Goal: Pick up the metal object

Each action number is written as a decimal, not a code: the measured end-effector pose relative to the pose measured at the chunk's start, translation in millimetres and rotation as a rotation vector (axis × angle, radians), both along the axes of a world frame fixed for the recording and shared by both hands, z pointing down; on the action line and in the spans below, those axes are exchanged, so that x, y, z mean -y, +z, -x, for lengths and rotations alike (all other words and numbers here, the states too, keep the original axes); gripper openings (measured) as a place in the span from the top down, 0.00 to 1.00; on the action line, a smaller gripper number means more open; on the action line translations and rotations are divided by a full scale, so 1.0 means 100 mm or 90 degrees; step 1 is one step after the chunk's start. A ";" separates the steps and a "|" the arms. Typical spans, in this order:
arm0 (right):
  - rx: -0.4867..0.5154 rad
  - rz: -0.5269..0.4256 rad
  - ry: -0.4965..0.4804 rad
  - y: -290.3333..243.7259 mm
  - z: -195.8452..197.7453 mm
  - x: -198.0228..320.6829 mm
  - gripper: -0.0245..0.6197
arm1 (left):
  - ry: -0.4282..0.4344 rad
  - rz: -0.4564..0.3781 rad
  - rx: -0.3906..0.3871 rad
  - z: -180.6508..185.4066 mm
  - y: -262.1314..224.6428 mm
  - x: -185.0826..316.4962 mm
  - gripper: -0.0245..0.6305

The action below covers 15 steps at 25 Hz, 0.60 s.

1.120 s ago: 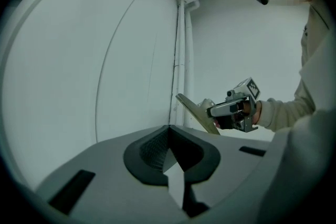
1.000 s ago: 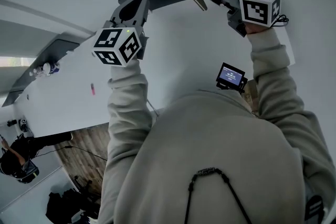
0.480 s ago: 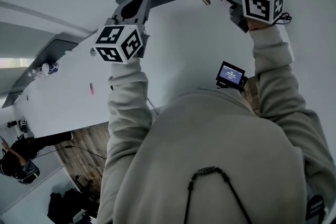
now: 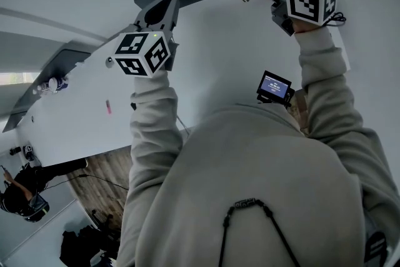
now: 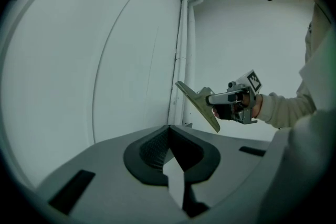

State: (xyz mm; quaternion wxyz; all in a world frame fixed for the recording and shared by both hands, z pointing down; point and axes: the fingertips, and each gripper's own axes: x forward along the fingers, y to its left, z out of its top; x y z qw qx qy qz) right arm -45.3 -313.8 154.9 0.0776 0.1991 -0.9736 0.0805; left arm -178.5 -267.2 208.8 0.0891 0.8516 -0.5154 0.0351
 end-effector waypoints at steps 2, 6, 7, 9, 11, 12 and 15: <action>-0.001 -0.004 0.011 0.00 -0.02 0.02 0.80 | 0.001 0.000 0.001 0.00 0.00 0.00 0.96; -0.004 -0.002 0.014 0.01 -0.01 0.02 0.80 | -0.001 0.002 -0.001 0.04 0.00 -0.01 0.96; -0.003 -0.001 0.014 0.01 -0.02 0.02 0.80 | -0.002 0.003 -0.002 0.05 0.00 -0.01 0.96; -0.002 -0.001 0.017 0.02 -0.03 0.02 0.80 | -0.002 0.003 -0.003 0.04 0.01 0.00 0.96; -0.003 -0.004 0.024 0.04 -0.05 0.05 0.80 | -0.001 0.002 -0.003 0.01 0.03 0.01 0.96; -0.004 -0.004 0.027 0.06 -0.06 0.07 0.80 | -0.001 0.001 -0.003 0.00 0.04 0.02 0.96; -0.004 -0.001 0.028 0.10 -0.07 0.10 0.80 | 0.000 0.002 -0.003 0.00 0.08 0.05 0.96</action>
